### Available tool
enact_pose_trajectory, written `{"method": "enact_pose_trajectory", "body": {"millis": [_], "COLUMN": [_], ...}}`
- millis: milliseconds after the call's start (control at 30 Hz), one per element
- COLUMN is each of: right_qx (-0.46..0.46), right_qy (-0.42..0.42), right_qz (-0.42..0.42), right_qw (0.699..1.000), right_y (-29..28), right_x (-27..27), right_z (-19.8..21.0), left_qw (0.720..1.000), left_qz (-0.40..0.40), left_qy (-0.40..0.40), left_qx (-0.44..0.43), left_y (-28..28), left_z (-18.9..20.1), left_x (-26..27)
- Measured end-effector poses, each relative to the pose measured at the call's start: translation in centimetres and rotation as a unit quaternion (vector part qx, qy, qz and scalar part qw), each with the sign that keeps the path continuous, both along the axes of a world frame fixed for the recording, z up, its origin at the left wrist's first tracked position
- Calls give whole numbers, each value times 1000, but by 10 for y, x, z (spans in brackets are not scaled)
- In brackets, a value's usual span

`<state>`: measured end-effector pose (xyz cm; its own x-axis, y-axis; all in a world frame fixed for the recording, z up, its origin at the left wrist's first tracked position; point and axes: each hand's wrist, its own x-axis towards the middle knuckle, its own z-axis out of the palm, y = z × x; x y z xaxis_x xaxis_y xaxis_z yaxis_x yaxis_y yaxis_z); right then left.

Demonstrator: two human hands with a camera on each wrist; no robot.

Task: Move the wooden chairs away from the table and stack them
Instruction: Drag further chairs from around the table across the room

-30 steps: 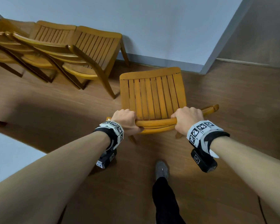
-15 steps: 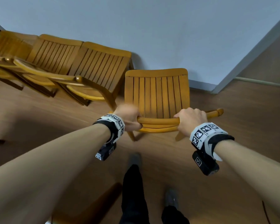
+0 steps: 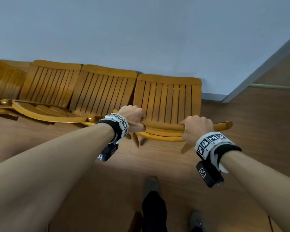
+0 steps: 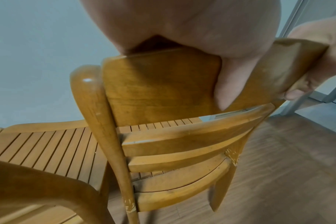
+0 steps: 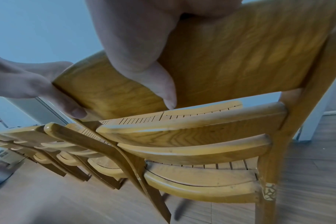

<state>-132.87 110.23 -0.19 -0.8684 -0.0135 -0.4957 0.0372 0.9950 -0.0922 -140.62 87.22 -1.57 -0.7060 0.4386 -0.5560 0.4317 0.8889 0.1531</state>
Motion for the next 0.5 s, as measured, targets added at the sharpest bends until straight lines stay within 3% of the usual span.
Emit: {"method": "enact_pose_trajectory", "body": {"millis": [300, 500], "right_qx": [-5, 24], "right_qy": [-5, -18], "right_qz": [-16, 21], "right_qw": [1000, 999], "right_y": [-16, -12], "right_x": [-20, 17], "right_z": [-25, -37], "left_qw": [999, 997], "left_qz": [-29, -77], "left_qy": [2, -1], "left_qx": [15, -7], "left_y": [-15, -12], "left_z": [-24, -41], "left_x": [-24, 13]}}
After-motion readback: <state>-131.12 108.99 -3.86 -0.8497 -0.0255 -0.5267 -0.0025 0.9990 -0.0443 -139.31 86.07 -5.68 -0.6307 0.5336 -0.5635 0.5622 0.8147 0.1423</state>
